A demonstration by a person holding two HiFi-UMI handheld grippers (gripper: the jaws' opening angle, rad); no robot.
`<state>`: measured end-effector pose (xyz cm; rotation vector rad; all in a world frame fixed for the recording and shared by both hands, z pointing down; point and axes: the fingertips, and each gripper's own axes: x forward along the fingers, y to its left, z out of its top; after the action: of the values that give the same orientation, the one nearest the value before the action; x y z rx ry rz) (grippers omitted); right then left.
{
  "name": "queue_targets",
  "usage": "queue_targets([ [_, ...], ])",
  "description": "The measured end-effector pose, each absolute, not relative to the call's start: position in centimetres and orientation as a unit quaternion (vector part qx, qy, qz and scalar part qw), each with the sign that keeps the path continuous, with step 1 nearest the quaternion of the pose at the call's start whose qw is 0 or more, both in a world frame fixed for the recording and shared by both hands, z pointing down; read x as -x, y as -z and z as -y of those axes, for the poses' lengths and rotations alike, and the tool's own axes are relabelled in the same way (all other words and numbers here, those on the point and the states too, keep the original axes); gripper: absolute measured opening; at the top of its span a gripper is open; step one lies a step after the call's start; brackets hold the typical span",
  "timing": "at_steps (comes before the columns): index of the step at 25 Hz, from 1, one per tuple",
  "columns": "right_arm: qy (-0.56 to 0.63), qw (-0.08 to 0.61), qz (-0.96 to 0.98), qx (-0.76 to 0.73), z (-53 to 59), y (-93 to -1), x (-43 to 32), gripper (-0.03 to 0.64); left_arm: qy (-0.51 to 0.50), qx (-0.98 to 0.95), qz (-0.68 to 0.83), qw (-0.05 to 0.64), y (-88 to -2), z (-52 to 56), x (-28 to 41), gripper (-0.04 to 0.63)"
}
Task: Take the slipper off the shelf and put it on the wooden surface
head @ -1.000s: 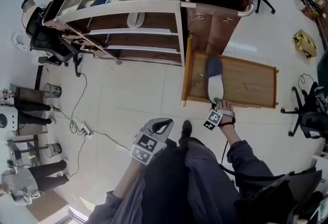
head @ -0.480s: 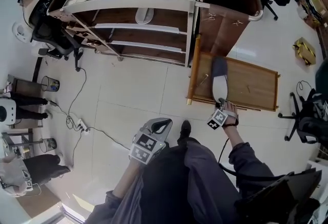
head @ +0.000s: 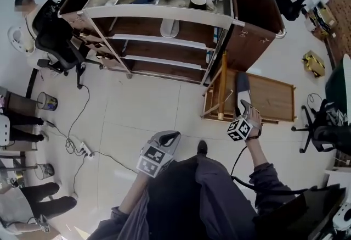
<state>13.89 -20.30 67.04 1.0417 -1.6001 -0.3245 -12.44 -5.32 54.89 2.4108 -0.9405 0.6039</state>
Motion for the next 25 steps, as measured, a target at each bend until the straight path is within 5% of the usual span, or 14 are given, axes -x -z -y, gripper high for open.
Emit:
queue_targets([
  [12, 0.225, 0.532, 0.723, -0.379, 31.5, -62.4, 12.8, 0.156, -0.209, -0.872, 0.383, 0.223, -53.6, 10.5, 29.3, 0.012],
  [25, 0.285, 0.564, 0.712, -0.306, 56.8, -69.5, 25.2, 0.144, -0.216, -0.832, 0.432, 0.274, -55.6, 31.6, 40.9, 0.012],
])
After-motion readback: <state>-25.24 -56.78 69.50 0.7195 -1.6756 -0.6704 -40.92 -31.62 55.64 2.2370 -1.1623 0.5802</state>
